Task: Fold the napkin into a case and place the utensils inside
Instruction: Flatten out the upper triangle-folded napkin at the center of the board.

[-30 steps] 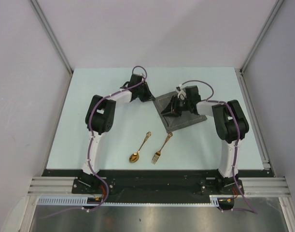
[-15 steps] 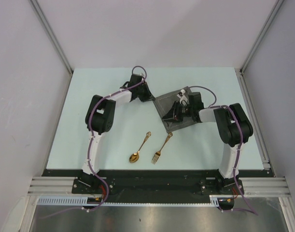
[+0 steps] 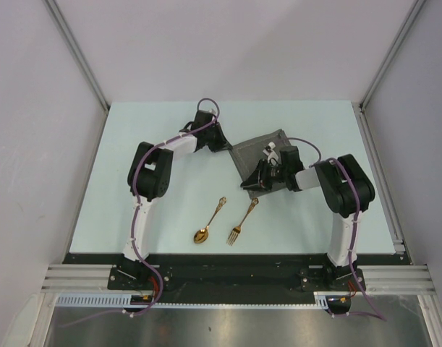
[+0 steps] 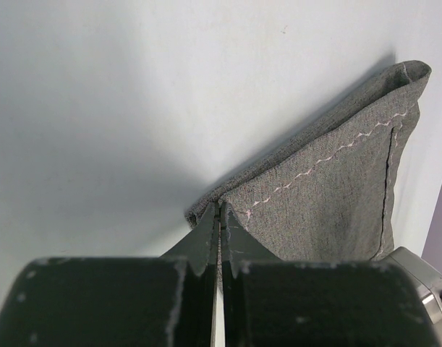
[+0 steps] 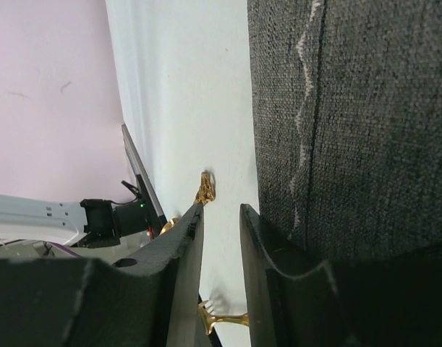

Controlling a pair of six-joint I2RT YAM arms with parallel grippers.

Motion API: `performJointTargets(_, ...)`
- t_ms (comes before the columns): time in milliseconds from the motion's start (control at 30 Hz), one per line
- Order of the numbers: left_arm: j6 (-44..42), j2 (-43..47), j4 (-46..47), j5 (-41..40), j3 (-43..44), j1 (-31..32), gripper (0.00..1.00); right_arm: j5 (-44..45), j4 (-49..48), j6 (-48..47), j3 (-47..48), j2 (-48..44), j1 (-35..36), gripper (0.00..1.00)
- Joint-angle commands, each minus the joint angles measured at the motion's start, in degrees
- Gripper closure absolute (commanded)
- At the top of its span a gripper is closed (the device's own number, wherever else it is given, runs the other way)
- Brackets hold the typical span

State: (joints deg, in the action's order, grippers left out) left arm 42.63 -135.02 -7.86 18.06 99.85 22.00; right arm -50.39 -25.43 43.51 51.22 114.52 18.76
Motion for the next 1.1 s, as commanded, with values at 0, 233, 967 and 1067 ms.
performJointTargets(0, 0.70, 0.37, 0.91, -1.37, 2.01, -1.08, 1.00, -0.41, 1.16, -1.66, 0.55, -5.96, -0.30, 0.68)
performJointTargets(233, 0.87, 0.28, 1.27, -1.01, 2.10, -1.17, 1.00, 1.17, 5.38, -3.69, -0.25, -10.55, -2.41, 0.68)
performJointTargets(967, -1.32, -0.77, -0.14, 0.83, 5.35, -1.17, 0.81, 4.78, 10.66, -8.87, 3.26, -7.90, -1.01, 0.68)
performJointTargets(1067, -2.46, 1.77, -1.28, -0.04, 5.26, -1.17, 0.63, 4.69, 13.21, -9.58, 5.99, -10.45, -3.81, 0.67)
